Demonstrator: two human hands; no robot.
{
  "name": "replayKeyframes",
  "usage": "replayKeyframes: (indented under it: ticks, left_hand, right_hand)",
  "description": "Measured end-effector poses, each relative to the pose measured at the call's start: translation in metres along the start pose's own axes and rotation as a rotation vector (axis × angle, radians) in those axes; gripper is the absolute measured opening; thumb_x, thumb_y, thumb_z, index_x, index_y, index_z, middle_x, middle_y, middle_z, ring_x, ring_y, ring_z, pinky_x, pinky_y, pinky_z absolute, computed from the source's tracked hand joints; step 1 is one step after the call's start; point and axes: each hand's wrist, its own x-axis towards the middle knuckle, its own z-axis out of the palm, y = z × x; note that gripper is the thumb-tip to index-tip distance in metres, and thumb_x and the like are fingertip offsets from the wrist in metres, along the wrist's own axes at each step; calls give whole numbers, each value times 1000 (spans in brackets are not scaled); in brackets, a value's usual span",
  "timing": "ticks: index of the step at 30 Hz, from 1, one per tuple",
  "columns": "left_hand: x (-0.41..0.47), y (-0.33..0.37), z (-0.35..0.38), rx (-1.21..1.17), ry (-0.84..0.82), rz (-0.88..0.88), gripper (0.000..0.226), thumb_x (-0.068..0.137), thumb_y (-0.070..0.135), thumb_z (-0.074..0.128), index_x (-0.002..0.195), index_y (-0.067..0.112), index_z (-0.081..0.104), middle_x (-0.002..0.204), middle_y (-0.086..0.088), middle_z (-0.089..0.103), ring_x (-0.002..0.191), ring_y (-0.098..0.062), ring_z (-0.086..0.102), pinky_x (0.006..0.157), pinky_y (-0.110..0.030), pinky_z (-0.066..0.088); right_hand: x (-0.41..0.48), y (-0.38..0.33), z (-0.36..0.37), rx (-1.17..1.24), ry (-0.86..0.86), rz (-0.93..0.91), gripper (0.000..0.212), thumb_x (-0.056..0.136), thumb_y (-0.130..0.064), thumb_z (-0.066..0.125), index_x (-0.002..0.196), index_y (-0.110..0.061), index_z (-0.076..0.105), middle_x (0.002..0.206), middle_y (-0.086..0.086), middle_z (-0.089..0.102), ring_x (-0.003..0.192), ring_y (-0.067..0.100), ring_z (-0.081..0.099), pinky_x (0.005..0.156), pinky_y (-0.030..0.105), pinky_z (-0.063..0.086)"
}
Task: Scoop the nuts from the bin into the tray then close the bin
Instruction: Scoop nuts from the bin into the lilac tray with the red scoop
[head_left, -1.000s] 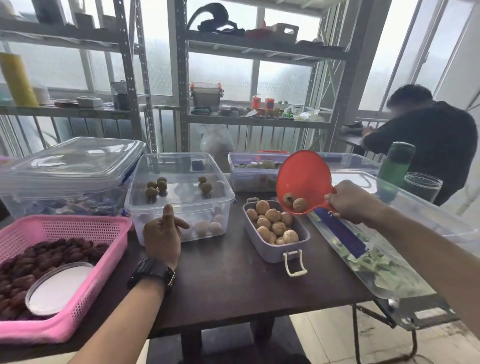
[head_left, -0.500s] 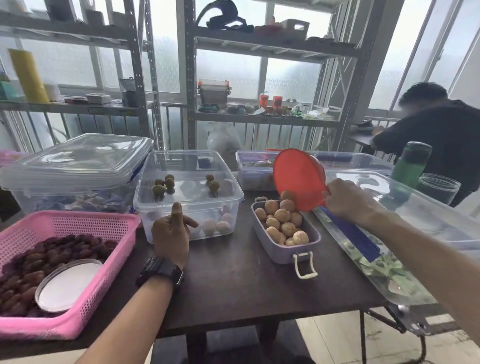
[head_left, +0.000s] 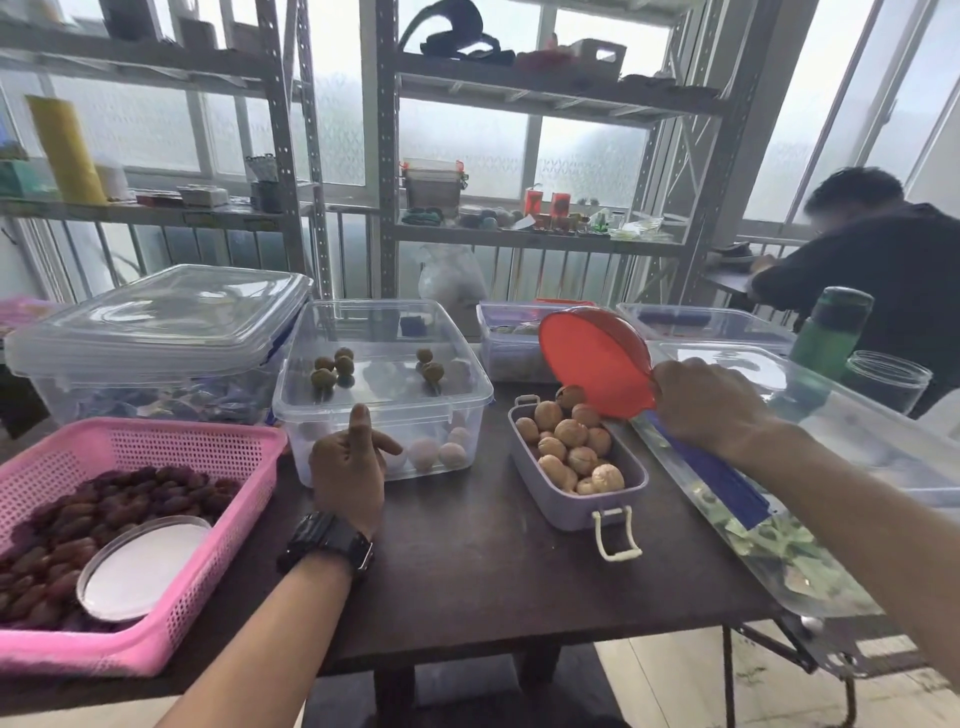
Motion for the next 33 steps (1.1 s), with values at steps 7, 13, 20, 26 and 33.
replayKeyframes:
  ticks: [7,13,20,26,33]
  left_hand:
    - [-2,2,-1,-10,-15,-28,71,97,52,35,48,11,67,32,2,44,34,-17,43,61,-32,38]
    - [-2,2,-1,-13,-43,-60,73,95,59,32,49,13,67,31,4,45,34,-13,42,61,-34,38]
    - [-1,4,-2,-1,-43,-62,73,95,60,31,48,15,66,32,3,45,36,-17,44,60,-32,39]
    - [-2,6,-2,20,-35,-69,73,96,56,31,50,11,68,32,4,46,35,-13,44,61,-31,40]
    - [-2,5,-1,-4,-28,-74,77,90,65,30,49,11,68,31,2,44,36,-21,44,60,-33,41]
  right_hand:
    - [1,3,0,-8,30,-10,21,90,-17,43,100,-12,61,98,12,65,91,35,63,69,34,39]
    - [12,-2,-3,51,141,-28,19,92,-22,44,90,-13,61,87,12,66,80,35,65,63,33,41]
    - [16,-12,-4,-71,110,-141,18,89,-15,42,93,-15,60,96,9,66,88,32,66,64,31,39]
    - [4,-11,-5,-263,145,-304,23,91,-16,38,103,-18,57,96,6,67,89,28,68,62,31,36]
    - [-6,-4,-3,-389,159,-407,35,83,-10,27,105,-15,55,89,5,68,75,29,70,54,33,38]
